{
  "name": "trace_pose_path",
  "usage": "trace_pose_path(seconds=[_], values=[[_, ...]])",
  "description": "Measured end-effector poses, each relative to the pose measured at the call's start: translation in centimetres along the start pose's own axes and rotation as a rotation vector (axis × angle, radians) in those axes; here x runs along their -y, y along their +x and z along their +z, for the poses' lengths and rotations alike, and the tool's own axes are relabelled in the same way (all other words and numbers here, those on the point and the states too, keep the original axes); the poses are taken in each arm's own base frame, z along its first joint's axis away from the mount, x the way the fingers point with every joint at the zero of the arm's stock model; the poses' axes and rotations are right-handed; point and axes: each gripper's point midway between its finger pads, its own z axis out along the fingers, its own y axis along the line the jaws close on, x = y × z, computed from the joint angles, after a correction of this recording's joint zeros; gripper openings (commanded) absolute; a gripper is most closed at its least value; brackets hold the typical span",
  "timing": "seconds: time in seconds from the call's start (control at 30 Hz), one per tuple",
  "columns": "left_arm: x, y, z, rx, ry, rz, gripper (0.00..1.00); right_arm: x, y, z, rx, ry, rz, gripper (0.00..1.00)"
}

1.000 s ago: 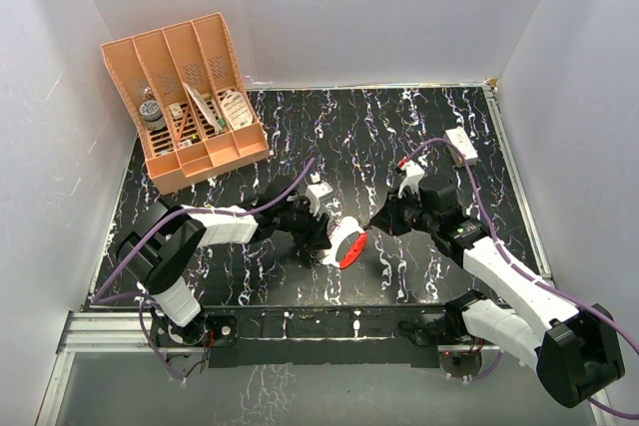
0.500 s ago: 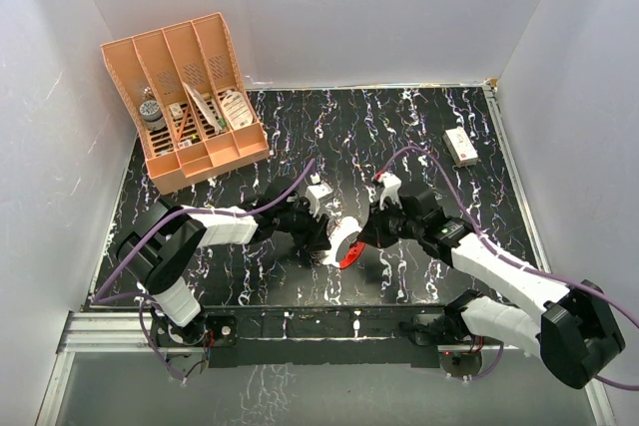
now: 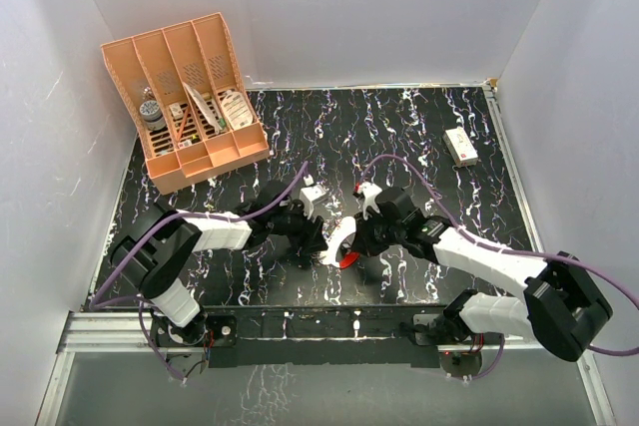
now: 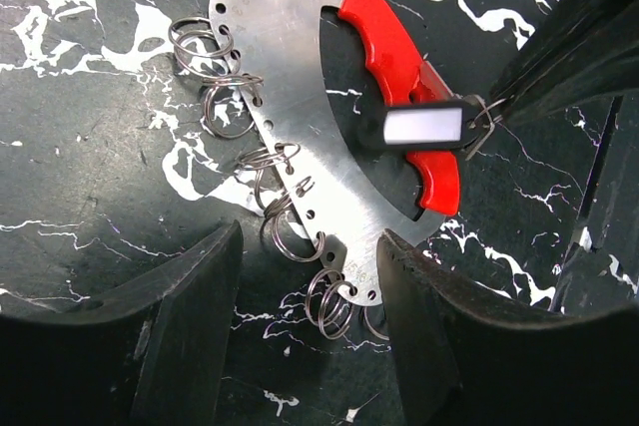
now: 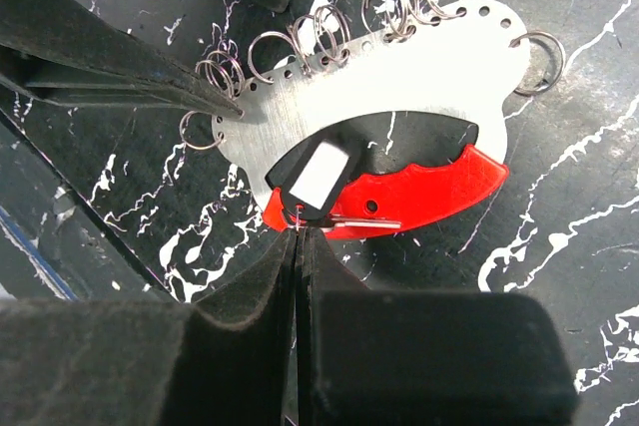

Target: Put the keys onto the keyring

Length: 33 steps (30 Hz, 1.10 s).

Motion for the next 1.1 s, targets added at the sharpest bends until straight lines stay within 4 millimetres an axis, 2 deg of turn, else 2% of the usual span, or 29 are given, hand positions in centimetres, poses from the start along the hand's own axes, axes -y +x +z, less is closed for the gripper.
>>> trace_pose_path(seconds=[0.33, 0.57, 0.73, 0.9, 1.1], values=[[0.3, -1.2, -1.3, 0.066, -0.008, 0.028, 0.55, 0.1, -0.9, 1.1, -0.011, 0.024, -0.033, 0.0], [0.6, -1.1, -2.1, 0.088, -0.014, 0.027, 0.55, 0.2, -1.9, 1.9, -0.012, 0.051, -0.062, 0.0], [0.5, -1.6, -2.6, 0.109, -0.024, 0.032, 0.55, 0.1, -2.8, 1.5, 0.008, 0.067, -0.073, 0.0], [0.2, -1.7, -2.7, 0.113, -0.033, 0.031, 0.55, -0.3, -3.2, 0.0, 0.031, 0.082, -0.077, 0.0], [0.0, -1.7, -2.8, 0.114, -0.044, 0.029, 0.55, -1.4, -2.4, -0.9, 0.014, 0.089, -0.058, 0.0]])
